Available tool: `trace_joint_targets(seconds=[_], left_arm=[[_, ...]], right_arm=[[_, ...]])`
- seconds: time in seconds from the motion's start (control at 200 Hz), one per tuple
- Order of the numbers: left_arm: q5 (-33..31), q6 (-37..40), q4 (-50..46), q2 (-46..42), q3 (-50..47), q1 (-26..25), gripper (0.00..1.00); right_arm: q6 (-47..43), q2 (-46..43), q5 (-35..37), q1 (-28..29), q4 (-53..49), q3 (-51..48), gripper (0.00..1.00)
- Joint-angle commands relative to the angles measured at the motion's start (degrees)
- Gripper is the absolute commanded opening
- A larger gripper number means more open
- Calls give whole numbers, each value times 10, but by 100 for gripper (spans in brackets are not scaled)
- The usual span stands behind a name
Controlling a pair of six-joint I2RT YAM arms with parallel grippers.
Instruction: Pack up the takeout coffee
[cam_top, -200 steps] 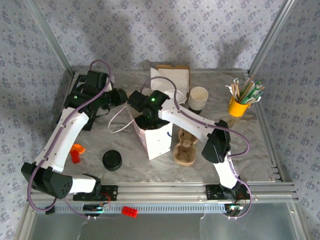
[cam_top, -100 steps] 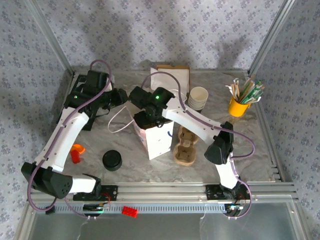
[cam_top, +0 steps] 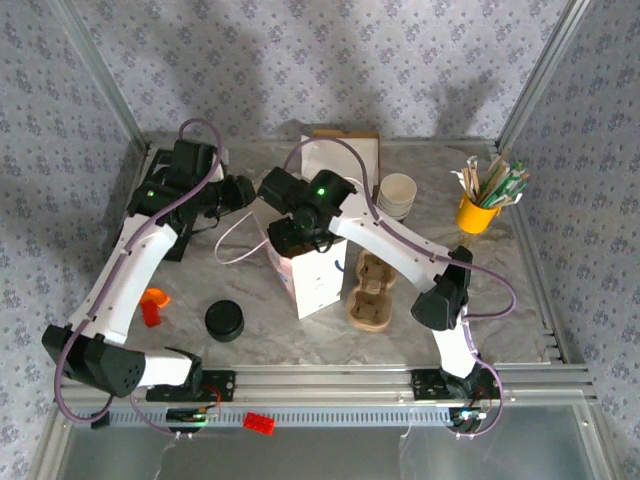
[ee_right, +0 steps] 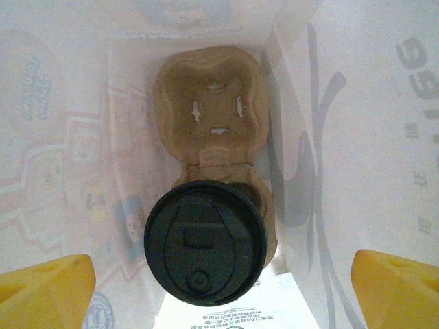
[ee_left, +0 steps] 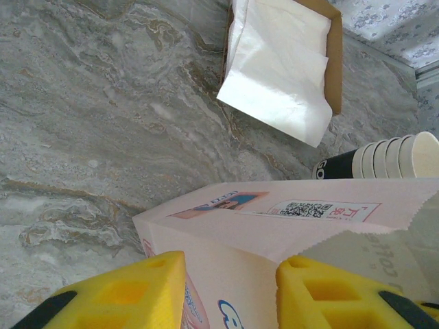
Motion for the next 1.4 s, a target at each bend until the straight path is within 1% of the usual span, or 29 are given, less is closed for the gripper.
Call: trace_joint_targets(seconds=[0.0,0.14,0.48,0.645,0.74,0.81,0.9,1.059,1.164,1.269,1.394], left_arm=[[-3,4,-5,3,20,-5,37],[-2,4,-5,5,25,-6,37],[1,5,-2,5,37,-9,38],[8,3,4,2,45,-10,41],[7,5,5,1,54,-10,42],[4,6,5,0,61,-10,45],[4,10,2,-1,70,-10,46],[-5,26,-1,-13,84,-10,50],[-16,43,-4,-24,93,-7,52],[-33,61,-3,-39,90,-4,53],[-44,75,0,-63,68,8,55]], right_arm=[[-8,-22,17,4,-23,29,95],[-15,-25,19,5,-31,51,91],[-35,-39,16,4,-42,99,78],[-40,-54,9,3,-44,118,74],[-45,-68,6,3,-37,118,72],[-49,-80,4,1,-31,117,71],[-56,-99,6,1,-24,114,71],[-68,-154,19,-9,8,78,71],[-73,-195,32,-31,27,45,73],[-73,-249,51,-69,57,-19,73],[-71,-322,34,-141,110,-124,75]])
